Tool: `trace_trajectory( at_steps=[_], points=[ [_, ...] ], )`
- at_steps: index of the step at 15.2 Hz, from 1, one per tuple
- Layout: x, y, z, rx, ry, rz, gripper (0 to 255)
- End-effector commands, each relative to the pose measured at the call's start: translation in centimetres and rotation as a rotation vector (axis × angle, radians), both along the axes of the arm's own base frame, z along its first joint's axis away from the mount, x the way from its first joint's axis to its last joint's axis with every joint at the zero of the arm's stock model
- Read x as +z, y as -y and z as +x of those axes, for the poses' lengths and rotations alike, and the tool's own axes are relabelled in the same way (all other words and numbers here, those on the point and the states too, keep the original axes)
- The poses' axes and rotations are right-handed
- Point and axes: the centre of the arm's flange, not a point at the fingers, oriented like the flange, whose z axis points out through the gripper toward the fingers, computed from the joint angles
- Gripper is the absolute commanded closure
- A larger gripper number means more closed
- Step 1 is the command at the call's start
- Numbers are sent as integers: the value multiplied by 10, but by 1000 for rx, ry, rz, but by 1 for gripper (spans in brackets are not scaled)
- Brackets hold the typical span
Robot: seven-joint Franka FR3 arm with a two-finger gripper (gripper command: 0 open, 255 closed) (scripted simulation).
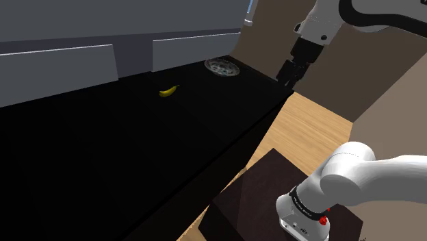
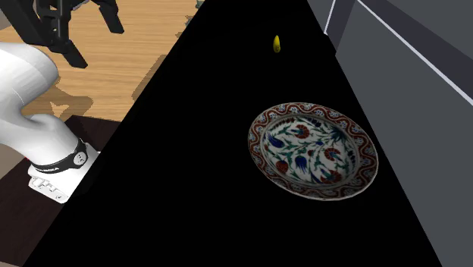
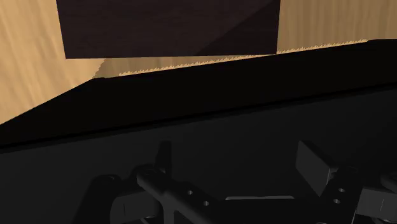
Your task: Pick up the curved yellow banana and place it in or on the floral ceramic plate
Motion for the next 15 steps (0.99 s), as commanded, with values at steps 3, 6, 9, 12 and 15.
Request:
trace_trajectory(
  at_steps=[3, 6, 9, 12, 15],
  points=[
    [-5, -25, 0, -88, 10, 2, 0],
    [-11, -63, 4, -220, 25, 4, 0],
    [-18, -100, 14, -352, 39, 6, 0],
    [-25, -136, 28, -485, 54, 8, 0],
    [-31, -169, 47, -617, 69, 11, 0]
  ],
)
